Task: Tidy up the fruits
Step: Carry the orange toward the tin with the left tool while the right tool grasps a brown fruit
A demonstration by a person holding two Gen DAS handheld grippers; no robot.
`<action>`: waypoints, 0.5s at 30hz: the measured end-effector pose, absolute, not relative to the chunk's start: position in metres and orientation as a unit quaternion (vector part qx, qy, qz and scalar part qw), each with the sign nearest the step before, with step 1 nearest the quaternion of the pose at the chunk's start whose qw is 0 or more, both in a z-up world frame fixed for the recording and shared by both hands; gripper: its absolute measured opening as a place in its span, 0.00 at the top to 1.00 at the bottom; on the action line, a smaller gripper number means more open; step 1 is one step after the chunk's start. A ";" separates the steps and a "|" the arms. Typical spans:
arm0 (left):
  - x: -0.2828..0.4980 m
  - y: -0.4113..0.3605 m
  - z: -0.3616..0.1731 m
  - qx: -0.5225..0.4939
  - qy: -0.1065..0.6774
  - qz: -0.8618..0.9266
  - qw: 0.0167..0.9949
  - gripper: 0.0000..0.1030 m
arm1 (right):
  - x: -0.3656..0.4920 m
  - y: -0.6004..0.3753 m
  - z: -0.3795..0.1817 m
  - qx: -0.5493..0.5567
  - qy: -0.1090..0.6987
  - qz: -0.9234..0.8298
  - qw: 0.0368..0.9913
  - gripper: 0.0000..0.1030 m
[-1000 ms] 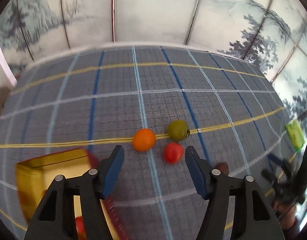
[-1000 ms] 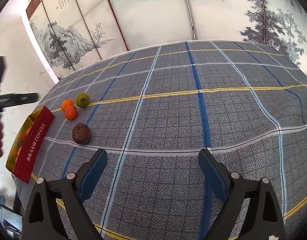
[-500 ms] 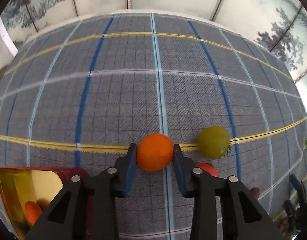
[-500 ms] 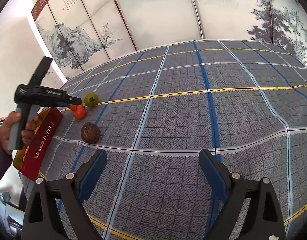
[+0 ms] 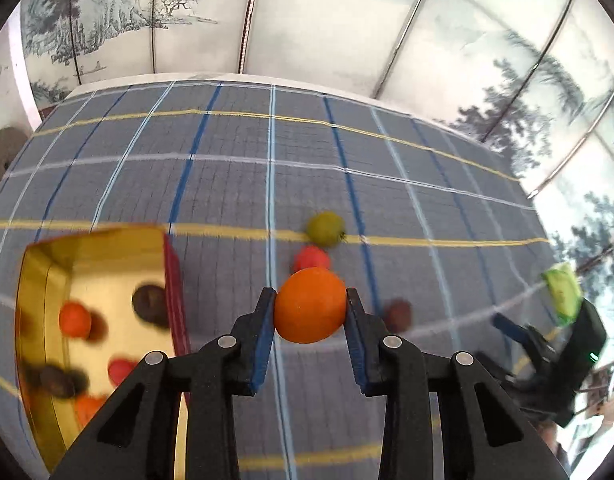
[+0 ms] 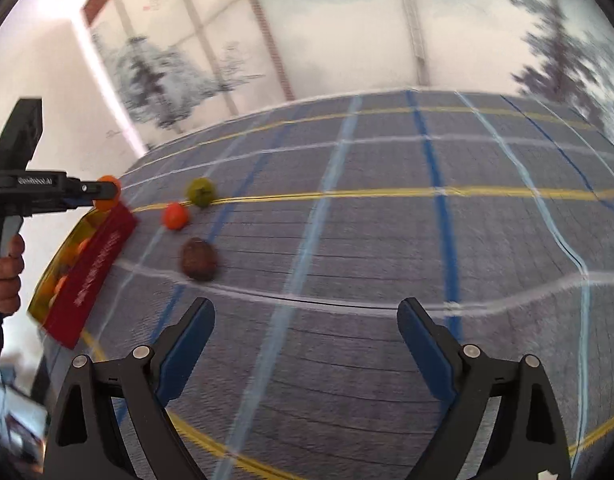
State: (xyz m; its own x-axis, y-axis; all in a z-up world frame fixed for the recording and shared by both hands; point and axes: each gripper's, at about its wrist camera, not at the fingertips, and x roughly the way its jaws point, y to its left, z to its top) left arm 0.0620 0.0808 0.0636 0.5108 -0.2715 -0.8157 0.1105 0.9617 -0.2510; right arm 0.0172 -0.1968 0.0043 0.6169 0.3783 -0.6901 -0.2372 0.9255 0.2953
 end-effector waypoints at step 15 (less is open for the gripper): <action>-0.014 0.120 0.075 -0.101 0.477 -0.087 0.869 0.66 | 0.068 -0.084 0.006 -0.020 0.423 0.264 0.866 0.36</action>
